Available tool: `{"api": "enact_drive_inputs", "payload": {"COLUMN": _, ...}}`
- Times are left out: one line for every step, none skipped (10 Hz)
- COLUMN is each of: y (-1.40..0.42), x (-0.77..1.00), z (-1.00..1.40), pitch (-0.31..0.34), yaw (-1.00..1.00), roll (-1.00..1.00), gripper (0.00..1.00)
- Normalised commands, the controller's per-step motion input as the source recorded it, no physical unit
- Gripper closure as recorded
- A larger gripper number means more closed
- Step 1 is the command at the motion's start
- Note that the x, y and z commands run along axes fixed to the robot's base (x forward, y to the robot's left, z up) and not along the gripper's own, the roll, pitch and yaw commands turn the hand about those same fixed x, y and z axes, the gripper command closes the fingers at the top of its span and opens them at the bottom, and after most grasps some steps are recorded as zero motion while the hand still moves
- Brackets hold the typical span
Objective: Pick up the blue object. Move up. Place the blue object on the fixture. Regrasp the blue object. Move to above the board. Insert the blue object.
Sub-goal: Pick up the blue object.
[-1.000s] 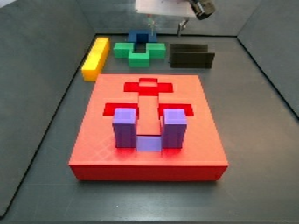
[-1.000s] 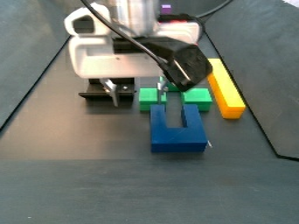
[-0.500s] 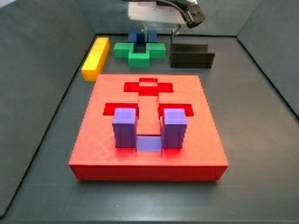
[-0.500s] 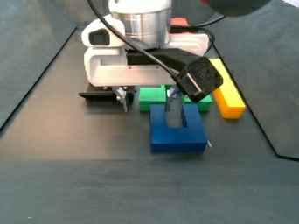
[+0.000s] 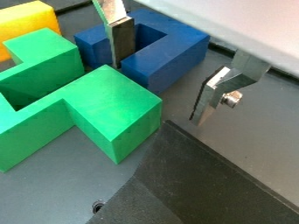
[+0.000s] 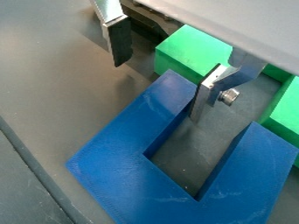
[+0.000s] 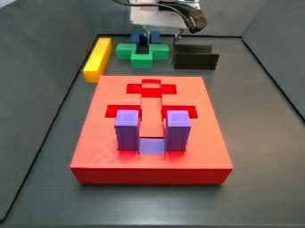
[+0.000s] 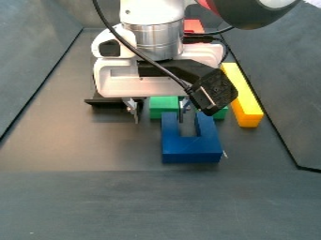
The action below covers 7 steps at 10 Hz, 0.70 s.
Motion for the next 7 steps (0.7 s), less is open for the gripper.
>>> {"api": "enact_drive_inputs", "payload": {"y": 0.00, "x": 0.00, "z": -0.08, "pitch": 0.000, "yaw": 0.00, "roll": 0.00, "gripper": 0.00}}
{"api": "enact_drive_inputs", "payload": {"y": 0.02, "x": 0.00, "z": -0.09, "pitch": 0.000, "yaw": 0.00, "roll": 0.00, "gripper": 0.00}}
{"api": "enact_drive_inputs", "payload": {"y": 0.01, "x": -0.01, "z": -0.14, "pitch": -0.006, "yaw": 0.00, "roll": 0.00, "gripper": 0.00}}
{"api": "enact_drive_inputs", "payload": {"y": 0.02, "x": -0.01, "z": -0.17, "pitch": -0.017, "yaw": 0.00, "roll": 0.00, "gripper": 0.00}}
{"api": "enact_drive_inputs", "payload": {"y": 0.04, "x": 0.00, "z": -0.20, "pitch": -0.026, "yaw": 0.00, "roll": 0.00, "gripper": 0.00}}
{"api": "enact_drive_inputs", "payload": {"y": 0.02, "x": 0.00, "z": -0.12, "pitch": -0.011, "yaw": 0.00, "roll": -0.01, "gripper": 0.00}}
{"api": "enact_drive_inputs", "payload": {"y": 0.00, "x": 0.00, "z": -0.02, "pitch": 0.000, "yaw": 0.00, "roll": -0.01, "gripper": 0.00}}
